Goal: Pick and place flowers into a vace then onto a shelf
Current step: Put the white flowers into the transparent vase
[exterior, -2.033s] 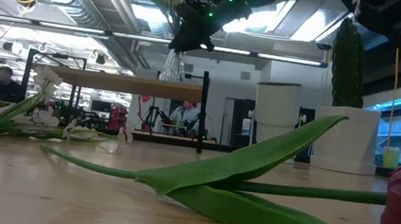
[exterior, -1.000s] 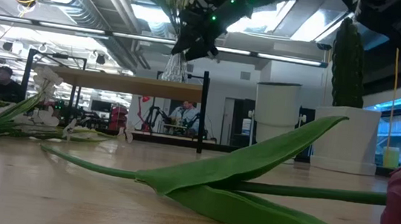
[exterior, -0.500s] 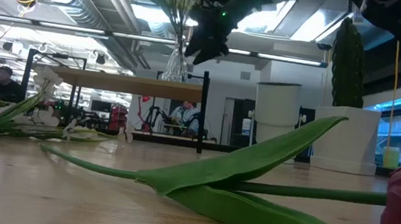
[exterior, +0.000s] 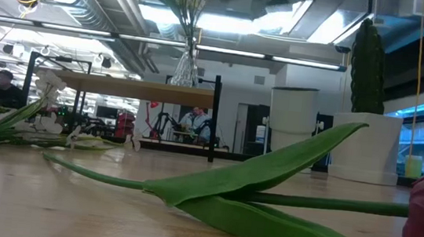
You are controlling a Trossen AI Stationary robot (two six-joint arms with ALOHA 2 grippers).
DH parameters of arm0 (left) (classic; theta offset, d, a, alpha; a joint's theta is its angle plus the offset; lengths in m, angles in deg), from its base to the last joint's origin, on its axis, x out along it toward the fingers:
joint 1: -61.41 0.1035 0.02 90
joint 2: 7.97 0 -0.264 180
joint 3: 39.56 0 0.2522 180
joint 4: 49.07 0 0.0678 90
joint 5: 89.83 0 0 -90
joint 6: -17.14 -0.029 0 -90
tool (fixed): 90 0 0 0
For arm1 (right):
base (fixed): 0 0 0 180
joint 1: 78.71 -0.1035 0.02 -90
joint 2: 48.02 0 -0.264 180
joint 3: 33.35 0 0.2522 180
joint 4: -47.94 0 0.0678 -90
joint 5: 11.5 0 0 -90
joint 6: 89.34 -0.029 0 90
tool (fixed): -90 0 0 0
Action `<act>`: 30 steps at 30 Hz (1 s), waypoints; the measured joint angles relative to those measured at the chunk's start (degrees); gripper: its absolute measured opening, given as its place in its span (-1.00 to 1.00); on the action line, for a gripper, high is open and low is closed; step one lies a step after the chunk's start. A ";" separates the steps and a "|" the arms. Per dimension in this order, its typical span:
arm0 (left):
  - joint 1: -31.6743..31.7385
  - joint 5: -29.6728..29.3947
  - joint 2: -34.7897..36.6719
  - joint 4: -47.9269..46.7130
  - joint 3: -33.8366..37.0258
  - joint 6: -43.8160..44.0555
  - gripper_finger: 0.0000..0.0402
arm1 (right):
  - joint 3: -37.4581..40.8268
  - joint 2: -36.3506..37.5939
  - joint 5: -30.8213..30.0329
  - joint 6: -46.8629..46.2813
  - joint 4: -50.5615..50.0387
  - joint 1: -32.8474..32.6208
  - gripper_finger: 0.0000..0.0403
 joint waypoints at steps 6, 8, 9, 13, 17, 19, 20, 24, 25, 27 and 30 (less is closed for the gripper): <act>0.00 2.86 -1.36 -0.05 0.02 2.55 -0.37 | 0.00 3.43 -6.31 -1.52 -3.01 -8.70 0.42; 0.00 5.54 -2.22 -0.04 0.02 2.61 -0.37 | 0.83 3.62 -6.42 -1.70 -2.02 -10.80 0.42; -0.02 6.49 -2.76 -0.04 0.02 2.75 -0.37 | 2.08 3.85 -6.42 -1.70 -0.79 -11.78 0.42; -0.26 7.56 -5.01 -0.03 0.02 3.57 -0.37 | 12.40 4.15 -6.36 -1.42 12.54 -14.52 0.42; -1.60 7.17 -7.61 -0.06 0.04 3.57 -0.37 | 25.05 6.82 -4.56 -3.31 25.70 -15.18 0.42; -2.35 7.15 -8.74 0.00 0.04 3.08 -0.37 | 31.85 10.45 -2.87 -4.58 33.88 -15.17 0.42; -2.80 7.15 -9.34 -0.04 0.04 2.75 -0.37 | 35.49 12.39 -2.34 -4.91 38.10 -15.17 0.42; -4.52 7.06 -11.32 0.05 0.04 3.28 -0.37 | 51.08 21.93 -2.56 -8.07 51.54 -15.47 0.42; -4.87 7.10 -11.66 0.00 0.04 4.06 -0.37 | 54.60 24.81 -2.85 -9.03 53.13 -15.69 0.42; -5.56 7.07 -12.30 0.05 0.04 5.84 -0.37 | 60.99 30.34 -3.69 -10.62 55.89 -16.18 0.42; -6.95 6.97 -13.23 -0.08 0.02 6.67 -0.37 | 68.99 38.24 -6.13 -12.53 58.25 -17.45 0.43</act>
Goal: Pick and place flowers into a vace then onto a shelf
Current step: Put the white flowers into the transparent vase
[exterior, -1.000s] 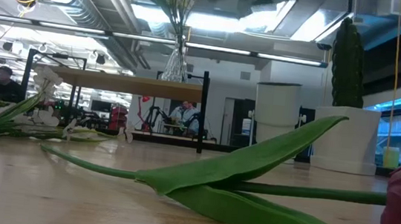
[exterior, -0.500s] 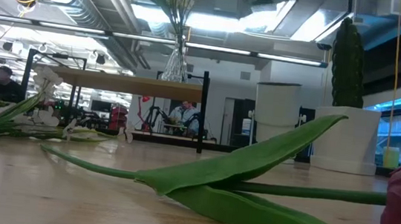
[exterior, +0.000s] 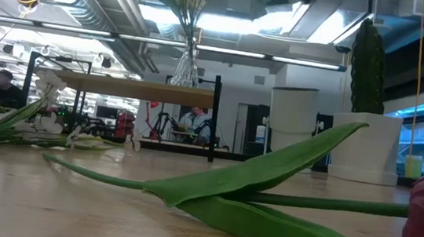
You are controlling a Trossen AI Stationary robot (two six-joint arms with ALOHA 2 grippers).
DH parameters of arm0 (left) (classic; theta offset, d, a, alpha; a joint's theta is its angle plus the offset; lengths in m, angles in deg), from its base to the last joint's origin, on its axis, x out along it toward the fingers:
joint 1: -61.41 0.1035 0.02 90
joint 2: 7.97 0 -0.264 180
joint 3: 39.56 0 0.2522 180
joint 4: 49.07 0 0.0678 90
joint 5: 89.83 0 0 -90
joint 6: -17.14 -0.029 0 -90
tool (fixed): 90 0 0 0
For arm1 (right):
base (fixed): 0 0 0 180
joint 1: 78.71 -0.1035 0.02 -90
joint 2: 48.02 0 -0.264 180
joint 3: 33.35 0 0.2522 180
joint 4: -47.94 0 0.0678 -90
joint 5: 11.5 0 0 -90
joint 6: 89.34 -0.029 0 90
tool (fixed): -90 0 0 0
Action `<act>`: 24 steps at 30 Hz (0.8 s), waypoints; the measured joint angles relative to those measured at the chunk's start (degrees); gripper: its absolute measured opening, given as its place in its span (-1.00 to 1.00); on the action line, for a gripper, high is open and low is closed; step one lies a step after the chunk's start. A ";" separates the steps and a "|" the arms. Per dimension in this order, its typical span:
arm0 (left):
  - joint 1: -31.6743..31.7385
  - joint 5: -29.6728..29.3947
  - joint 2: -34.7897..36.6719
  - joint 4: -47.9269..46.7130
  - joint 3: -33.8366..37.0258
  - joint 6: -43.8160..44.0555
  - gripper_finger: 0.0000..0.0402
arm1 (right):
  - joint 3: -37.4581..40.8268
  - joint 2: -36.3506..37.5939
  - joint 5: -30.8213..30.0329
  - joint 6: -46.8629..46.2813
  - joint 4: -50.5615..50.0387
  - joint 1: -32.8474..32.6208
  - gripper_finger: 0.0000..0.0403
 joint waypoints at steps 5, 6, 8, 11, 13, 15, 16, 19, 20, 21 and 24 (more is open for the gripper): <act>-2.19 -3.89 -2.77 -0.98 0.00 13.23 -0.37 | 9.20 10.66 -4.09 -2.42 6.53 -1.42 0.43; -2.58 -5.33 -3.53 -2.00 0.00 16.40 -0.37 | 10.58 12.21 -4.68 -2.20 7.60 -1.45 0.42; -3.63 -8.40 -5.20 -5.29 0.00 21.23 -0.37 | 12.98 14.62 -4.96 -2.06 9.59 -1.47 0.42; -5.09 -12.34 -8.16 -10.66 0.00 30.89 -0.37 | 15.11 17.22 -5.01 -1.19 10.06 -1.49 0.42; -5.72 -14.04 -10.32 -13.94 0.00 38.45 -0.37 | 16.21 18.14 -5.03 -0.77 9.78 -1.49 0.42; -6.67 -15.62 -12.65 -16.87 0.00 45.56 -0.37 | 16.77 18.43 -5.05 -0.59 9.38 -1.49 0.42; -7.39 -16.40 -13.93 -18.28 0.00 48.94 -0.37 | 16.85 18.48 -5.05 -0.54 9.01 -1.49 0.42; -9.54 -17.74 -17.77 -23.66 0.00 58.04 -0.37 | 16.86 18.47 -5.05 -0.45 8.45 -1.48 0.42; -10.05 -17.79 -19.00 -25.35 0.00 60.17 -0.37 | 16.86 18.47 -5.03 -0.49 8.47 -1.46 0.42; -10.63 -17.66 -20.19 -25.75 0.15 61.61 -0.37 | 16.86 18.52 -5.01 -0.49 8.47 -1.48 0.42; -12.48 -16.77 -21.92 -24.22 2.28 62.97 -0.37 | 16.86 18.93 -4.96 0.59 8.57 -1.46 0.42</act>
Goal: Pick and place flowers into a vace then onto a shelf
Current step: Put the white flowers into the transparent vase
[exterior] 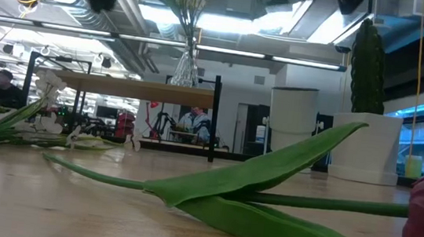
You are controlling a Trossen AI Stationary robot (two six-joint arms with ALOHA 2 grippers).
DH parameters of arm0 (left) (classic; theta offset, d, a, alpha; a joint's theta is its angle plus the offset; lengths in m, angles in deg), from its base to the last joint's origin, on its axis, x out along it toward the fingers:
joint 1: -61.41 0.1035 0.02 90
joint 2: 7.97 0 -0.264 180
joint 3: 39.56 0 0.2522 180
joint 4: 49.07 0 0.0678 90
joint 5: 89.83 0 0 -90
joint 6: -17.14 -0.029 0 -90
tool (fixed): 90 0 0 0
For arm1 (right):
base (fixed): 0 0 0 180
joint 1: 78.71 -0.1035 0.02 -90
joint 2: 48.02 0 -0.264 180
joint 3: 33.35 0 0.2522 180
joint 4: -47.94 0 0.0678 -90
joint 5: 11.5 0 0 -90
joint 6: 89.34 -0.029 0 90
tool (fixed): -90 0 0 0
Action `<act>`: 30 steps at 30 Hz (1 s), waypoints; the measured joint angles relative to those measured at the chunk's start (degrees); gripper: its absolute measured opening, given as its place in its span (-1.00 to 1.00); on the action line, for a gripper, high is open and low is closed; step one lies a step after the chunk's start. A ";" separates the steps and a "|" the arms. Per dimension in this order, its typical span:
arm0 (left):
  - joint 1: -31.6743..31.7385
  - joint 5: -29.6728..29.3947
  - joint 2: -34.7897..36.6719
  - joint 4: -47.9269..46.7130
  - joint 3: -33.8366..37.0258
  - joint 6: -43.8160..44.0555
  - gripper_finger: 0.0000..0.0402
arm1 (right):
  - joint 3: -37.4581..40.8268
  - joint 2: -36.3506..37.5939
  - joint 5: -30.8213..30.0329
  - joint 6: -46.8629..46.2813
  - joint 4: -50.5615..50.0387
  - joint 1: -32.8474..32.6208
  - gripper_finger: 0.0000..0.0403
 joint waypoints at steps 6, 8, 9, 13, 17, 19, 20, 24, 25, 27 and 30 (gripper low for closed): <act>-1.71 1.77 -0.23 -1.06 5.56 6.83 -0.37 | 0.00 0.13 0.00 3.27 0.53 0.06 0.42; -2.11 3.23 1.11 -1.13 8.45 10.33 -0.37 | 0.00 0.14 0.02 3.98 0.91 0.55 0.42; -2.25 3.99 1.72 -1.13 10.00 11.97 -0.37 | 0.00 0.17 0.02 4.12 1.35 0.81 0.42; -2.67 6.17 4.62 2.46 16.77 16.89 -0.37 | 0.00 0.20 0.00 4.60 2.11 1.99 0.42; -2.69 6.66 8.00 14.01 24.63 20.24 -0.37 | 0.00 0.20 0.00 4.49 2.13 3.01 0.42; -2.67 5.53 9.23 18.08 27.90 21.77 -0.37 | 0.00 0.20 0.00 4.45 2.15 3.31 0.42; -2.67 4.75 9.66 19.36 29.36 22.90 -0.37 | 0.00 0.20 0.00 4.42 2.15 3.43 0.42; -2.69 3.02 9.90 20.07 32.18 26.35 -0.37 | 0.00 0.20 0.00 4.38 2.15 3.58 0.42; -2.69 3.39 9.90 19.87 32.63 26.39 -0.37 | 0.00 0.20 0.00 4.36 2.13 3.58 0.42; -2.69 4.24 9.90 19.90 33.16 25.53 -0.37 | 0.00 0.20 0.00 4.34 2.13 3.58 0.42; -2.97 4.78 9.90 19.93 33.20 25.35 -0.37 | -0.02 0.20 0.00 4.34 2.13 3.58 0.42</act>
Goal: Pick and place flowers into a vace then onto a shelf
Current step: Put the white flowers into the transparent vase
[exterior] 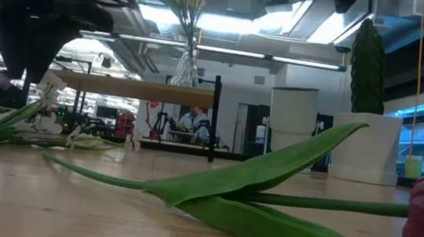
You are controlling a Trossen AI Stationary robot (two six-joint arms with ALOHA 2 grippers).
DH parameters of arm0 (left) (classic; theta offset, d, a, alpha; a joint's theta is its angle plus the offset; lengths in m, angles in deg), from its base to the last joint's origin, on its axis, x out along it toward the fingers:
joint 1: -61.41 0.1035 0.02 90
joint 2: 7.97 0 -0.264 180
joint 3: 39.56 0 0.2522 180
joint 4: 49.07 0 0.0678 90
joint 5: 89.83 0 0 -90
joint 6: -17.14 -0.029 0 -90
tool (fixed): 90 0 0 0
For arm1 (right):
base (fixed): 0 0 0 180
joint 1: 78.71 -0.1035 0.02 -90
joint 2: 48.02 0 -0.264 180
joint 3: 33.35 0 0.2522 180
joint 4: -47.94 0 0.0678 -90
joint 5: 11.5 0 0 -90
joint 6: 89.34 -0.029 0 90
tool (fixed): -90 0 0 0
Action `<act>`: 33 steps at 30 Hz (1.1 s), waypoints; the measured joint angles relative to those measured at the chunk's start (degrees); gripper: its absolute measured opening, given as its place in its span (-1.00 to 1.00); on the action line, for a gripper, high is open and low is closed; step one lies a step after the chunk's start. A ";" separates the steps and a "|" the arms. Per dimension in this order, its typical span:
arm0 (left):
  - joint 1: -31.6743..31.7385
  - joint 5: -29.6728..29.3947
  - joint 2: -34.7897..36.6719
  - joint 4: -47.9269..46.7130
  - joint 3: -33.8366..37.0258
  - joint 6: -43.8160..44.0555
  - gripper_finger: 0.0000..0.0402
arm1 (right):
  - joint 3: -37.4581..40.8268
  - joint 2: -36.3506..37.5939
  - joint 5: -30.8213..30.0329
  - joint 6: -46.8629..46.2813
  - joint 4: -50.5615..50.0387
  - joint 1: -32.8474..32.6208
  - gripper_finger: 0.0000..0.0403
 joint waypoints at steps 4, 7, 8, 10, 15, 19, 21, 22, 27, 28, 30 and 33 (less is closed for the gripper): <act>-0.07 0.13 0.00 -0.02 0.00 0.82 -0.37 | 0.00 0.00 0.00 0.00 0.00 0.00 0.42; -0.06 1.04 0.00 -0.04 0.00 2.50 -0.36 | 0.00 -0.02 0.00 0.01 0.00 0.00 0.42; -0.10 1.25 0.00 -0.04 0.00 2.54 -0.35 | 0.00 -0.02 0.00 0.02 0.00 0.00 0.42; -0.49 2.33 0.00 -0.17 0.00 2.53 -0.32 | 0.00 -0.02 0.00 -0.12 0.00 0.00 0.42; -1.69 3.00 0.00 -0.45 0.00 2.40 -0.14 | 0.00 -0.02 0.00 -1.33 0.00 0.00 0.42; -2.37 2.69 0.00 -0.48 0.00 2.79 -0.02 | 0.00 -0.02 0.00 -1.29 0.00 0.00 0.42; -2.62 2.58 0.00 -0.50 0.00 3.03 0.01 | 0.00 -0.02 0.00 -1.30 -0.01 0.00 0.42; -2.74 2.57 0.00 -0.48 0.00 2.59 0.03 | 0.00 -0.02 0.00 -1.31 0.00 0.00 0.42; -2.74 2.61 0.00 0.41 0.00 3.61 0.02 | 0.00 -0.02 0.00 -1.33 0.00 0.00 0.42; -2.74 2.61 0.00 0.76 0.00 4.22 0.02 | -0.02 -0.02 0.00 -1.33 -0.02 0.00 0.42; -2.74 2.91 -0.02 1.12 0.00 4.26 0.02 | -0.02 -0.02 0.00 -1.33 -0.01 0.00 0.42; -2.74 3.28 -0.02 1.11 0.00 5.18 0.02 | -0.02 -0.02 0.00 -1.33 -0.02 0.00 0.42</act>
